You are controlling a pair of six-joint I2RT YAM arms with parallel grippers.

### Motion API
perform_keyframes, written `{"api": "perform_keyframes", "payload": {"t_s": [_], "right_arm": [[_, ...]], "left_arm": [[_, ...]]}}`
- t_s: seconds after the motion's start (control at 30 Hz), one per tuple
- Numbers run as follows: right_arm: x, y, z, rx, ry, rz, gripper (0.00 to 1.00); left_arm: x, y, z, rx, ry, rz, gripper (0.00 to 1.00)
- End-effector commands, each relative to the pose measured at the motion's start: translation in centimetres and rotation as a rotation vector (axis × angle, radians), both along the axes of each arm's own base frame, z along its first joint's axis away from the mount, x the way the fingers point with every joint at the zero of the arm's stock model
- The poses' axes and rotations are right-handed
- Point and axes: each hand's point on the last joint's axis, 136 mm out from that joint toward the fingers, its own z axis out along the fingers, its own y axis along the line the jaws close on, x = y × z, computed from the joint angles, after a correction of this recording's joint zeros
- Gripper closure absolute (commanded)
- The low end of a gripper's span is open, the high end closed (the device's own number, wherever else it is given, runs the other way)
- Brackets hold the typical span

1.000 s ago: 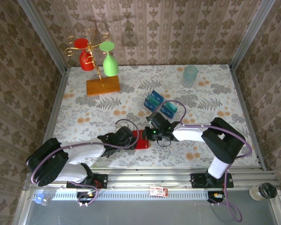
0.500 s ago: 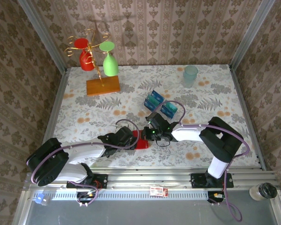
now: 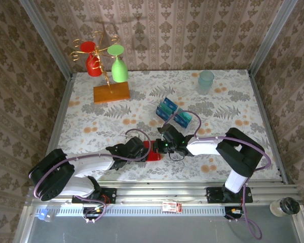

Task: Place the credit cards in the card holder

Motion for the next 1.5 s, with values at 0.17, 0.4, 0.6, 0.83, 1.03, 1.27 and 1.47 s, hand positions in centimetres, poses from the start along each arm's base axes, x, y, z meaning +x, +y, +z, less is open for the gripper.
{"api": "perform_keyframes", "payload": {"t_s": [0.17, 0.4, 0.6, 0.83, 1.03, 1.27, 1.47], "right_arm": [[0.5, -0.5, 1.6, -0.035, 0.017, 0.012, 1.0], [1.1, -0.7, 1.5, -0.041, 0.018, 0.009, 1.0], [0.6, -1.0, 0.0, -0.054, 0.043, 0.006, 1.0], [0.1, -2.1, -2.1, -0.104, 0.066, -0.006, 1.0], [-0.4, -2.8, -3.1, -0.125, 0.077, -0.008, 1.0], [-1.5, -3.8, -4.1, -0.145, 0.077, -0.003, 1.0], [-2.8, -4.4, -5.3, -0.196, 0.069, 0.021, 1.0]], "left_arm": [[-2.2, -0.8, -2.5, 0.009, 0.121, -0.058, 0.0], [-2.2, -0.8, -2.5, 0.01, 0.12, -0.057, 0.0], [-2.3, -0.9, -2.5, 0.009, 0.121, -0.059, 0.0], [-2.3, -0.9, -2.3, 0.006, 0.117, -0.061, 0.0], [-2.3, -1.0, -2.1, 0.003, 0.113, -0.061, 0.0], [-2.2, -1.0, -1.9, 0.002, 0.111, -0.062, 0.0], [-2.3, -1.0, -1.9, 0.004, 0.113, -0.061, 0.0]]}}
